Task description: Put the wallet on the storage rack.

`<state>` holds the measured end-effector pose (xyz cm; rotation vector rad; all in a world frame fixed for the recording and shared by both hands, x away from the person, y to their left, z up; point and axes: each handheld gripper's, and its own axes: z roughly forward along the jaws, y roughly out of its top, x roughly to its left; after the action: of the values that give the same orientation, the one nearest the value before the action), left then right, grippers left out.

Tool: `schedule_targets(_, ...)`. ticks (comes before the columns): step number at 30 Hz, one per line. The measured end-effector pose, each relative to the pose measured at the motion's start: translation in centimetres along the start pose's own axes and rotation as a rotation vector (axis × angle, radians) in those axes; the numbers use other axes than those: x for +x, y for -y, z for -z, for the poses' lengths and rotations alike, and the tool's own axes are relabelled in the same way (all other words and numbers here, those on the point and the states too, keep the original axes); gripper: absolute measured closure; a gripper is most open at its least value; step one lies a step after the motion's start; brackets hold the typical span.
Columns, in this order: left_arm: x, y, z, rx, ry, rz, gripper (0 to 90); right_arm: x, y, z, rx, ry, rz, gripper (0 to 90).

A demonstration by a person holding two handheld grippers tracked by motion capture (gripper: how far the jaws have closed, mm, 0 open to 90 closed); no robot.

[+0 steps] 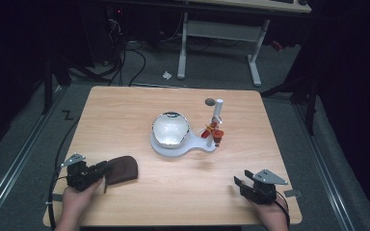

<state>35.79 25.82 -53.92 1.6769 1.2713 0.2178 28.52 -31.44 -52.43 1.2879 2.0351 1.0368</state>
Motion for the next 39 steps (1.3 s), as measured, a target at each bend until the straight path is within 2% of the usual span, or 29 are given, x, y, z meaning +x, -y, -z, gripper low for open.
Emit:
schedule_targets(1, 0.1, 0.0, 0.1, -0.001, 0.002, 0.008, 73.2, 0.0, 0.0, 0.0, 0.001, 0.001, 0.0, 47.5)
schedule_targets(3, 0.0, 0.1, 0.1, -0.003, -0.002, 0.002, 74.1, 0.0, 0.0, 0.0, 0.001, 0.002, -0.001, 47.6)
schedule_targets(8, -0.3, 0.2, 0.2, -0.016, -0.042, -0.032, 84.1, 0.0, 0.0, 0.0, 0.001, 0.002, -0.001, 47.7)
schedule_targets(16, -0.8, 0.2, 0.4, -0.026, -0.058, -0.073, 86.7, 0.0, 0.0, 0.0, -0.003, -0.001, -0.004, 47.9)
schedule_targets(23, -1.5, 0.0, 1.4, -0.09, -0.02, -0.082, 87.1, -0.1, -0.1, -0.1, -0.005, 0.002, -0.012, 48.1)
schedule_targets(29, -3.1, -0.6, 2.3, -0.141, -0.033, -0.146, 87.3, -0.1, 0.0, 0.0, -0.013, 0.003, -0.012, 48.2)
schedule_targets(39, -4.9, -1.0, 3.3, -0.204, -0.053, -0.219, 87.5, -0.2, -0.2, -0.1, -0.021, 0.004, -0.008, 48.7)
